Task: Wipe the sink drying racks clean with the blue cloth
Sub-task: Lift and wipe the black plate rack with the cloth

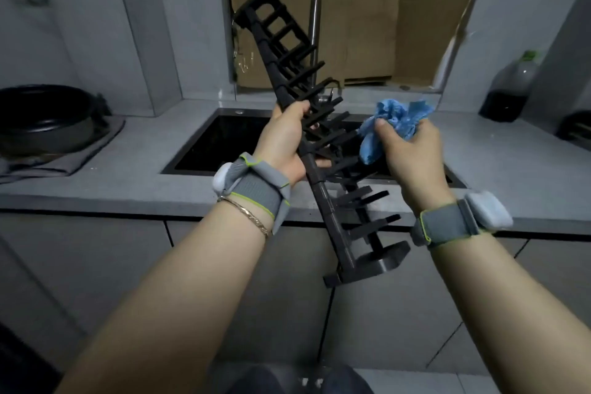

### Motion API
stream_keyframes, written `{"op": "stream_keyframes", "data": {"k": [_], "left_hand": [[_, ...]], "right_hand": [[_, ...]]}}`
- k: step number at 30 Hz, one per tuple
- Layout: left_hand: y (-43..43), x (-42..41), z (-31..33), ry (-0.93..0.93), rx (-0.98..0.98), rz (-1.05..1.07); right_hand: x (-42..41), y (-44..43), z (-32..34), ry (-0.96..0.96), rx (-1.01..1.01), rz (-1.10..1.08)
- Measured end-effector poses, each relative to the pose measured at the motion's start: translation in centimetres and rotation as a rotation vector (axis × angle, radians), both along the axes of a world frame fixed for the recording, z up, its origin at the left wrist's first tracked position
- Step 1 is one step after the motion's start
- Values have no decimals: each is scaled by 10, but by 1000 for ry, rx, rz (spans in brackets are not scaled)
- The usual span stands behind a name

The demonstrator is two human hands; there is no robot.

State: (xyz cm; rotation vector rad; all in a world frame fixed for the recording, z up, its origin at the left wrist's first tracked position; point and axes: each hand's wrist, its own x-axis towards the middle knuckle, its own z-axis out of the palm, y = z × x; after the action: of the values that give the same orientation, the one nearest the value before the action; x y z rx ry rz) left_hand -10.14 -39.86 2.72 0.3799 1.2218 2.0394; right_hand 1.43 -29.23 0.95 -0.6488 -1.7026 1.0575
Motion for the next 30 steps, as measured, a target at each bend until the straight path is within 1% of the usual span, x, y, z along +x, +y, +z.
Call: {"op": "stream_keyframes", "data": {"k": [3,4,5,7,9,12,14,16,18,21,22,23,25,26,27,28,29,30], "left_hand": [[-27,38,-7,63,54,10],[-32,48,-9,64,84,14],[-38,58,-9,76,105,16],[-39,66,-10,92,130,50],[-42,65,-11,111,143,94],[-42,53,-11,135,145,155],[-40,47,-16,188,114,210],[-38,44,-17,195,112,256],[-38,40,-18,156,131,279],[-36,30,-18,135,123,311],[-35,27,-19,135,105,311],[-33,26,-21,134,96,307],[-31,28,-25,152,70,296],[-28,29,-24,158,64,308],[-26,30,-24,155,73,324],[-24,31,-21,134,103,336],[-22,30,-21,105,146,345],[-20,28,-20,85,177,336]], "right_hand": [[34,-51,9,70,195,104],[41,-67,12,42,286,122],[44,-80,15,-27,391,133],[42,-95,10,-234,595,131],[42,-108,1,-374,777,76],[44,-119,-15,-384,1070,59],[46,-118,-23,-376,1142,84],[51,-120,-26,-442,1136,103],[58,-118,-30,-473,1149,134],[65,-114,-29,-591,1171,286],[66,-112,-26,-638,1146,360],[67,-110,-19,-685,1074,420],[65,-105,0,-677,899,446],[60,-101,10,-608,782,429],[54,-99,19,-472,672,363],[45,-98,27,-312,602,257],[36,-101,31,-186,566,140],[27,-104,31,-135,568,66]]}}
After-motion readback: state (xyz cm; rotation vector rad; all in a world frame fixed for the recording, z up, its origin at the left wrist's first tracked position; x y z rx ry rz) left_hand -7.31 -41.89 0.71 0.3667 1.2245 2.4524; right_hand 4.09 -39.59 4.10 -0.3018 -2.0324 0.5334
